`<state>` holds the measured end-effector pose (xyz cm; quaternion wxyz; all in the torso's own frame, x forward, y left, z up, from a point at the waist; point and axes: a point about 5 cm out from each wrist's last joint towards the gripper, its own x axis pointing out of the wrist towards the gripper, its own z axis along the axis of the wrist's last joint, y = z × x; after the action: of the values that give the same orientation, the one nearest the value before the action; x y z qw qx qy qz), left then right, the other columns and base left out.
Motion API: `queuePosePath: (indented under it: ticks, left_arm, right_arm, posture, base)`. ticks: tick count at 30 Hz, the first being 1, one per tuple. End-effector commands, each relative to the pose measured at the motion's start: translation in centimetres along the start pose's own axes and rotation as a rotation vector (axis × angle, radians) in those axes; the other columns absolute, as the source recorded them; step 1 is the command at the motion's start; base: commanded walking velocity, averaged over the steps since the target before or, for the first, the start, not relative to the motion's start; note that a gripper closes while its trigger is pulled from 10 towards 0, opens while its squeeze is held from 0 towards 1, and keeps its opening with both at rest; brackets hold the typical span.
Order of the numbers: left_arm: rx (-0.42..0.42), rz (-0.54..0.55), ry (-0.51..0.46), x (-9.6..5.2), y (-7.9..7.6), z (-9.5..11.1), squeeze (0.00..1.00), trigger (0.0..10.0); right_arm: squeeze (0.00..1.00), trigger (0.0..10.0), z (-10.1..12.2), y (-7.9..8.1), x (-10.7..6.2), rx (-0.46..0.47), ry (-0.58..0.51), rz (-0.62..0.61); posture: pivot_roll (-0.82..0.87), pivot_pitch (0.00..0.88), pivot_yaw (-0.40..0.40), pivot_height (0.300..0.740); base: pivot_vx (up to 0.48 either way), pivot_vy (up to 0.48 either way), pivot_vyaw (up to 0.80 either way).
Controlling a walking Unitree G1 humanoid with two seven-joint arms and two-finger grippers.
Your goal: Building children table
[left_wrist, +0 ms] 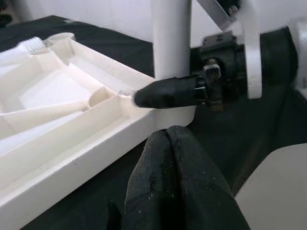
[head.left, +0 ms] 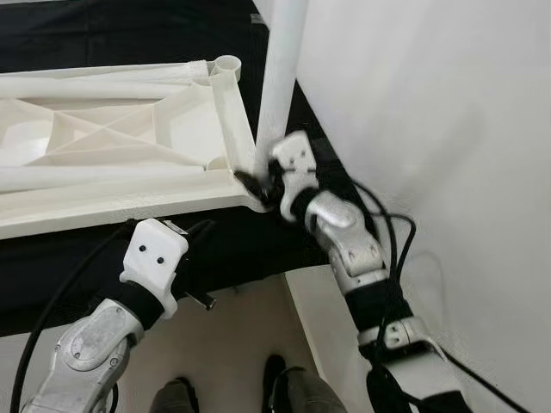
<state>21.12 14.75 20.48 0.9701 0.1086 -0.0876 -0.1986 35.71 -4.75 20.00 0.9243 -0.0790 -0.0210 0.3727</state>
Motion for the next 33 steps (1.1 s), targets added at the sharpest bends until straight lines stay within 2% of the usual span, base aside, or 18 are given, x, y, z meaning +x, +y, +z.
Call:
queuePosePath:
  ticks: [1,2,3,4,6,10,14,15,17,21,28,30,33]
  left_arm:
    - [-0.011,-0.011,0.005,0.0,-0.4,-0.3,0.0,10.0]
    - [-0.013,-0.015,0.005,0.1,-0.5,-0.3,0.0,10.0]
    - [-0.015,-0.017,0.006,0.1,-0.7,-0.3,0.0,10.0]
    - [-0.015,-0.017,0.006,0.1,-0.7,-0.3,0.0,10.0]
    - [-0.013,-0.012,0.008,0.1,-0.7,-0.4,0.0,10.0]
    - [-0.012,-0.007,0.007,0.0,-0.7,-0.3,0.0,10.0]
    - [-0.007,0.007,0.012,-0.1,-0.5,-0.3,0.0,10.0]
    - [-0.006,0.008,0.013,-0.1,-0.5,-0.3,0.0,10.0]
    - [-0.006,0.008,0.013,-0.1,-0.5,-0.3,0.0,10.0]
    - [-0.003,0.01,0.016,-0.2,-0.6,-0.3,0.0,10.0]
    - [0.001,0.012,0.019,-0.2,-0.5,-0.4,0.0,10.0]
    - [0.001,0.011,0.02,-0.2,-0.5,-0.4,0.0,10.0]
    - [-0.002,0.002,0.026,-0.3,-0.5,-0.5,0.0,10.0]
  right_arm:
    - [1.0,10.0,0.6,0.5,0.3,0.0,-0.018,0.059]
    - [1.0,10.0,1.5,0.4,0.5,-0.013,-0.063,0.13]
    - [0.0,10.0,2.8,0.0,0.4,-0.061,-0.125,0.315]
    - [0.0,10.0,2.8,0.0,0.4,-0.061,-0.125,0.315]
    - [0.0,10.0,3.4,-0.6,0.4,-0.12,-0.128,0.479]
    - [0.0,10.0,3.6,-0.9,0.4,-0.142,-0.11,0.524]
    - [0.0,10.0,4.9,-1.5,0.5,-0.194,-0.092,0.62]
    - [0.0,0.0,5.2,-1.6,0.6,-0.198,-0.092,0.649]
    - [0.0,0.0,5.2,-1.6,0.6,-0.198,-0.092,0.649]
    - [0.0,0.0,6.1,-2.0,0.6,-0.204,-0.104,0.746]
    - [0.0,0.0,5.6,-2.5,0.4,-0.191,-0.099,0.747]
    - [0.0,0.0,4.7,-3.2,-0.1,-0.179,-0.103,0.671]
    - [0.0,0.0,1.1,-4.4,-0.4,-0.113,-0.004,0.289]
  posture:
    - [0.11,0.264,-0.134,0.74]
    - [0.12,0.262,-0.138,0.74]
    - [0.12,0.261,-0.142,0.74]
    - [0.12,0.261,-0.142,0.74]
    - [0.12,0.267,-0.151,0.74]
    - [0.12,0.267,-0.151,0.74]
    - [0.13,0.274,-0.159,0.74]
    - [0.14,0.28,-0.162,0.74]
    - [0.14,0.28,-0.162,0.74]
    - [0.14,0.285,-0.161,0.74]
    - [0.13,0.289,-0.156,0.74]
    - [0.13,0.292,-0.156,0.74]
    - [0.11,0.293,-0.155,0.74]
  base:
    - [0.0,0.0,0.0]
    - [0.0,0.0,0.0]
    - [0.0,0.0,0.0]
    - [0.0,0.0,0.0]
    - [0.0,0.0,0.0]
    - [0.0,0.0,0.0]
    - [0.0,0.0,0.0]
    - [0.0,0.0,0.0]
    - [0.0,0.0,0.0]
    - [0.0,0.0,0.0]
    - [0.0,0.0,0.0]
    - [0.0,0.0,0.0]
    - [0.0,0.0,0.0]
